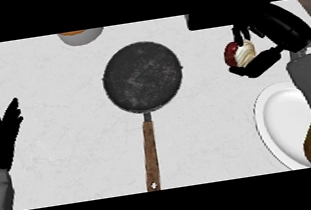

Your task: Pick the cupcake from the plate and place it in the pan

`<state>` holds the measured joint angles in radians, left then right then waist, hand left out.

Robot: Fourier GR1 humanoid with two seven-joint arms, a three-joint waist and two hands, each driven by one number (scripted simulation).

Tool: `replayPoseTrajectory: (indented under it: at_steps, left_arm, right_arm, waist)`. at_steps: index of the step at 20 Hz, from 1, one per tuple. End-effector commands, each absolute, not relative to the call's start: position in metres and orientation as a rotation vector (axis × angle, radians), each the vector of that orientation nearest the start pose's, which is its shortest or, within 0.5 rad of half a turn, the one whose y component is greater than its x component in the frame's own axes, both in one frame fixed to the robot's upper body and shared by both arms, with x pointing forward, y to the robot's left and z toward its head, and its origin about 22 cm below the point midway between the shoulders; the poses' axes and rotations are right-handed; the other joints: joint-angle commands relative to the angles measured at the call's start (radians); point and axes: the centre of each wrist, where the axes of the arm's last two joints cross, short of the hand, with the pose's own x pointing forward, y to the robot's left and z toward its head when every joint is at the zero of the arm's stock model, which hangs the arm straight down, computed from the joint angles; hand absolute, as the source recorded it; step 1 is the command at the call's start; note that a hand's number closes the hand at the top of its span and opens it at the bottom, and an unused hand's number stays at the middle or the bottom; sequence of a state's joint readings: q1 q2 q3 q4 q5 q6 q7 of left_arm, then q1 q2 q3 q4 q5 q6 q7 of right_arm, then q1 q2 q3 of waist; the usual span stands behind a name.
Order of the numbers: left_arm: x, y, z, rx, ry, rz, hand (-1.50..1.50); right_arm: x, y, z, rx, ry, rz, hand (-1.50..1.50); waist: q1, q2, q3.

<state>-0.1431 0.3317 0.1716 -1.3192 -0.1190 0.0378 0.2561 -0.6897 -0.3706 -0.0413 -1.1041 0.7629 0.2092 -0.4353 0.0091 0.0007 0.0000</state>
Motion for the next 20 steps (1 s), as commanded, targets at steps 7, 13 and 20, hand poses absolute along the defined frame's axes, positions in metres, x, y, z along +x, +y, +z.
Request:
replayPoseTrajectory:
  at_steps: [7,13,20]
  left_arm:
    - [0.275,0.356,0.011,0.478,-1.21,-0.119,0.0]
    - [0.282,0.332,0.009,0.464,-1.227,-0.117,0.0]
    - [0.286,0.329,0.024,0.441,-1.244,-0.154,0.0]
  right_arm:
    - [0.429,-0.159,0.13,-0.409,-1.828,1.113,1.5]
    - [0.438,-0.106,0.106,-0.338,-1.756,1.079,1.5]
    - [0.441,-0.088,0.079,-0.372,-1.691,1.07,1.5]
  waist:
    - [0.013,0.005,0.0]
    - [0.028,0.012,0.0]
    - [0.068,0.021,0.001]
